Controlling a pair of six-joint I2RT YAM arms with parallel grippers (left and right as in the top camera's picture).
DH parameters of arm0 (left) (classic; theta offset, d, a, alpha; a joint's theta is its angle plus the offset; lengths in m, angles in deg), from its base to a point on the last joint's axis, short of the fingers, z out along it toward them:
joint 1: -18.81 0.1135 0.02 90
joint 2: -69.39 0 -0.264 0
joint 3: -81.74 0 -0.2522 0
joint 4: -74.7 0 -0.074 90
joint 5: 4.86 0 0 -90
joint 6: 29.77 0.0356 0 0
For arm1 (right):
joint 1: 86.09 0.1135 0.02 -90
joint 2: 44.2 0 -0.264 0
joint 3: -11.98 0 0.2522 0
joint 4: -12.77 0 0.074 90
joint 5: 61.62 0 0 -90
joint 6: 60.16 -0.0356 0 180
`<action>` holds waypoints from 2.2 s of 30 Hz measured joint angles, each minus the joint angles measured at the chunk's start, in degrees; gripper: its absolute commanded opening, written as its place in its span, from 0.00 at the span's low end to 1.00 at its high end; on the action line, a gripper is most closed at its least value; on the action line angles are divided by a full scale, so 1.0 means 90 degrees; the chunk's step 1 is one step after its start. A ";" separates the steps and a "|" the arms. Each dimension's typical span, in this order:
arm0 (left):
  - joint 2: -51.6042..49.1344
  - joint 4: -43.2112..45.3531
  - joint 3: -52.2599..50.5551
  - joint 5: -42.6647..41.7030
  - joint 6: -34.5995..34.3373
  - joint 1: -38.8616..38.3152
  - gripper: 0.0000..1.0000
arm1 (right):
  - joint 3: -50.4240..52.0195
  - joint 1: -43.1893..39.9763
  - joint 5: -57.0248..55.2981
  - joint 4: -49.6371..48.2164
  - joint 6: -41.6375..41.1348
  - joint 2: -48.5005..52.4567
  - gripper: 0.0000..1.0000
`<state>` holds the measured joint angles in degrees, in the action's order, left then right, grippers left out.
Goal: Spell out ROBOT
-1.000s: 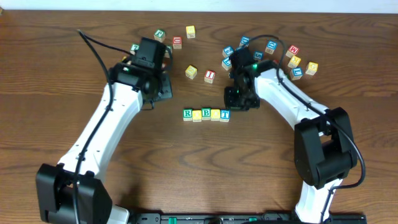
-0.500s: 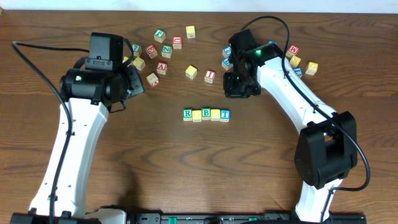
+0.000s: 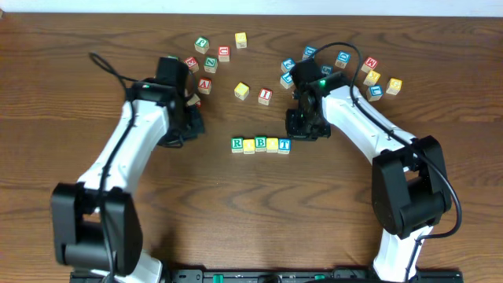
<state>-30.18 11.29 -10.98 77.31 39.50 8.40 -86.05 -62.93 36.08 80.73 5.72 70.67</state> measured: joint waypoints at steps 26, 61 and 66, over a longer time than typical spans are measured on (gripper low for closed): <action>-0.0772 0.0398 0.0000 -0.0097 0.0000 -0.0753 0.08 | 0.0478 0.0000 0.0138 -0.0391 -0.0126 0.0002 0.03; -0.0777 0.1263 -0.0534 -0.0240 0.0000 -0.0962 0.08 | 0.0682 0.0027 0.0219 -0.0605 -0.0129 0.0002 0.03; -0.0777 0.1338 -0.0537 -0.0243 0.0000 -0.0984 0.08 | 0.0724 0.0027 0.0294 -0.0634 -0.0129 0.0002 0.03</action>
<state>-37.17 23.33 -15.81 75.12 39.50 -0.45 -79.54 -62.69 38.73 75.03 4.57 70.69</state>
